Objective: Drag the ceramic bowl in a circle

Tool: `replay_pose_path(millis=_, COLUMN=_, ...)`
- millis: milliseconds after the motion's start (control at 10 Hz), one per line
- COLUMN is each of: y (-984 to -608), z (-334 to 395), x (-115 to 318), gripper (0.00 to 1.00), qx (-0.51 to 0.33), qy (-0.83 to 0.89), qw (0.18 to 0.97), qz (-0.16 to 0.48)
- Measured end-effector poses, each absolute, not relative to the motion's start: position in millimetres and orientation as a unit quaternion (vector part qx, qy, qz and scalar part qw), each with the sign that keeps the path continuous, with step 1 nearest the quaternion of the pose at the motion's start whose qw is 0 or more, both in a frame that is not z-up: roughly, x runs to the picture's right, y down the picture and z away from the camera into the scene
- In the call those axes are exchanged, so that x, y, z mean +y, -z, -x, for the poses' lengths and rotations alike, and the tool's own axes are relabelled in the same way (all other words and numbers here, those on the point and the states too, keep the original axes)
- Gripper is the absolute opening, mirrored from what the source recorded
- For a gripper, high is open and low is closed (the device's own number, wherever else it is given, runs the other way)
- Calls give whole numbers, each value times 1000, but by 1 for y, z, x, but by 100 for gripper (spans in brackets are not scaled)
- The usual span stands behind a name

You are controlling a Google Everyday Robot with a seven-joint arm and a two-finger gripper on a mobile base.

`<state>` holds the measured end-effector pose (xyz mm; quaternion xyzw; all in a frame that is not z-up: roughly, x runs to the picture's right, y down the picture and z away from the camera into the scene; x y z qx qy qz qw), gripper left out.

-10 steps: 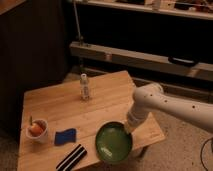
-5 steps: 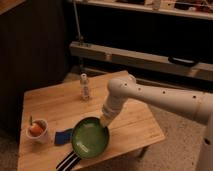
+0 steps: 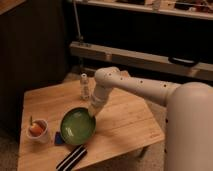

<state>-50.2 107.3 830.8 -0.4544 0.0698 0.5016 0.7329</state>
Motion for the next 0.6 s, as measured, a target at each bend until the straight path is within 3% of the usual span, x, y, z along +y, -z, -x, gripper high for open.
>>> replay_pose_path(millis=600, y=-870, z=-27, x=106, gripper=12, qx=83, qy=-576, qw=666, qz=467)
